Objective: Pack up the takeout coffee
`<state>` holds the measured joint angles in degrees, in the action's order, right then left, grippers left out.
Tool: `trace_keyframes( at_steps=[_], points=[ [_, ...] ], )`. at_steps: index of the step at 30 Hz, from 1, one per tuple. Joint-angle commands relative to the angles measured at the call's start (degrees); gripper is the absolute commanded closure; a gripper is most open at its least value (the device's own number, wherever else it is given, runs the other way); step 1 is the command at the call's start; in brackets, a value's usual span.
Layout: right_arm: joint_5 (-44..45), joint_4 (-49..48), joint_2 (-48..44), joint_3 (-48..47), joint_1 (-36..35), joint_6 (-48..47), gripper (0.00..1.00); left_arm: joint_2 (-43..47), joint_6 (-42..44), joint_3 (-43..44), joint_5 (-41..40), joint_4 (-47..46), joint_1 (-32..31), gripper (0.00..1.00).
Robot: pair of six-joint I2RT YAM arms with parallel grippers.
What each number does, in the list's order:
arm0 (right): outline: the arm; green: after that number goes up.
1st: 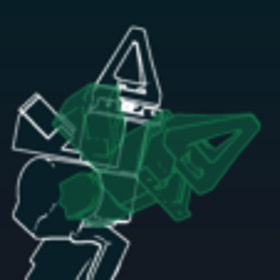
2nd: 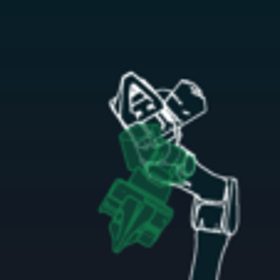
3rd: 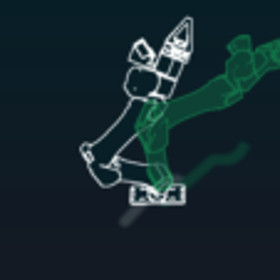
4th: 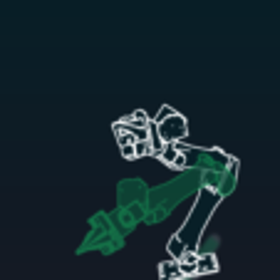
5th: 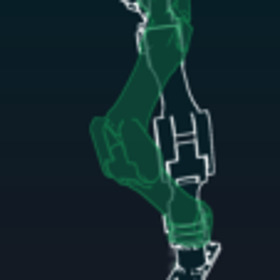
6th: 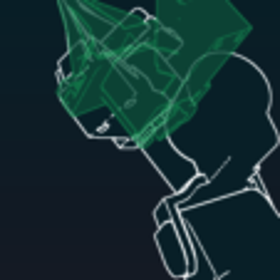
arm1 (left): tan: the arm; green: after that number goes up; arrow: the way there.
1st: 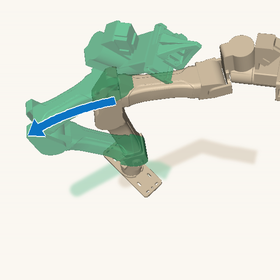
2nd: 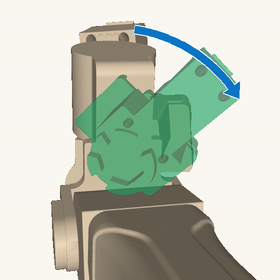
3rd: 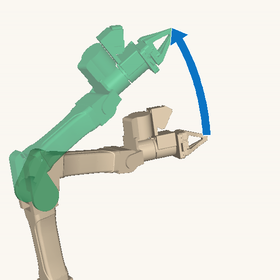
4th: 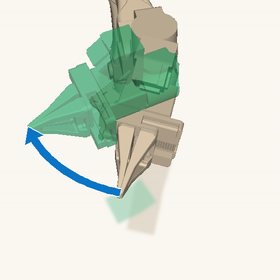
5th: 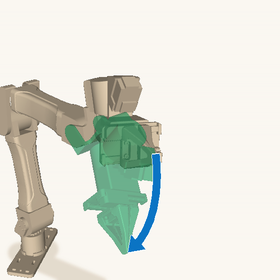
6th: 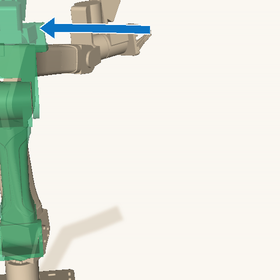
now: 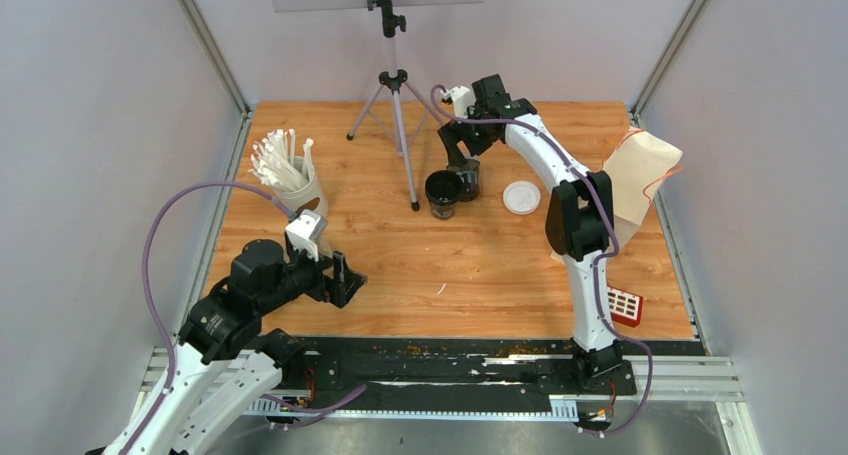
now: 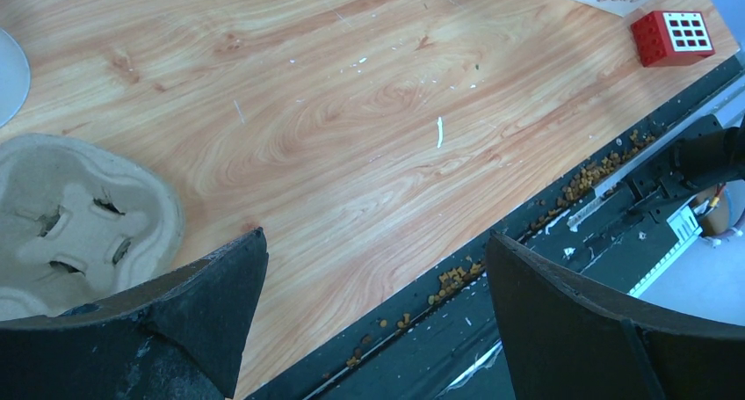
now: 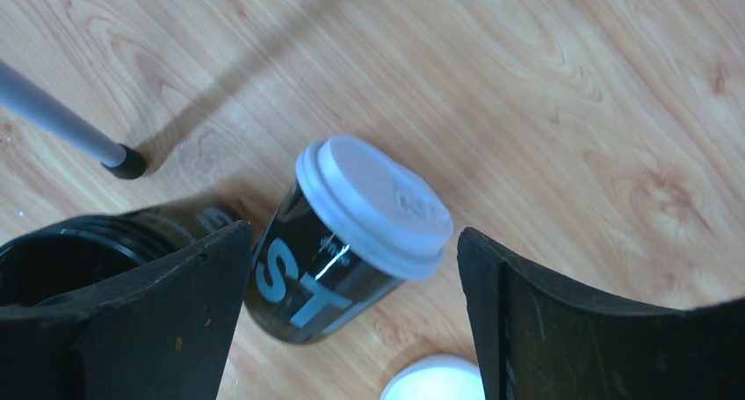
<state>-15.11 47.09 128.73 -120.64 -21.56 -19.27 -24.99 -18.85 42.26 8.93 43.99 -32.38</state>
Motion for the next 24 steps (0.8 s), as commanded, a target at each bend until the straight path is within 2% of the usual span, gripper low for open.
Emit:
trace_keyframes(
  at_steps=[1, 5, 11, 19, 24],
  points=[
    [-3.26, -3.08, 3.3, -5.46, 0.03, -2.41, 0.13, -1.04, 1.14, -0.27, 0.76, -0.84, -0.14, 0.0],
    [-3.11, -3.38, 4.7, -5.48, 0.32, -3.9, 0.14, -1.44, 1.19, -0.25, 0.73, -0.73, -0.07, 0.0],
    [-3.08, -2.37, 4.9, -4.11, 1.65, -2.52, 0.22, -1.7, 1.03, -0.33, 0.47, -0.79, -0.14, 0.0],
    [0.63, -0.53, -1.18, 2.09, 3.43, 3.66, 0.35, -2.0, 0.93, -0.29, 0.37, -0.69, -0.14, 0.0],
    [0.94, 4.31, -4.29, 4.14, 3.8, 6.33, 0.37, -1.65, 0.92, -0.38, 0.43, -0.83, -0.09, 0.0]
  ],
)
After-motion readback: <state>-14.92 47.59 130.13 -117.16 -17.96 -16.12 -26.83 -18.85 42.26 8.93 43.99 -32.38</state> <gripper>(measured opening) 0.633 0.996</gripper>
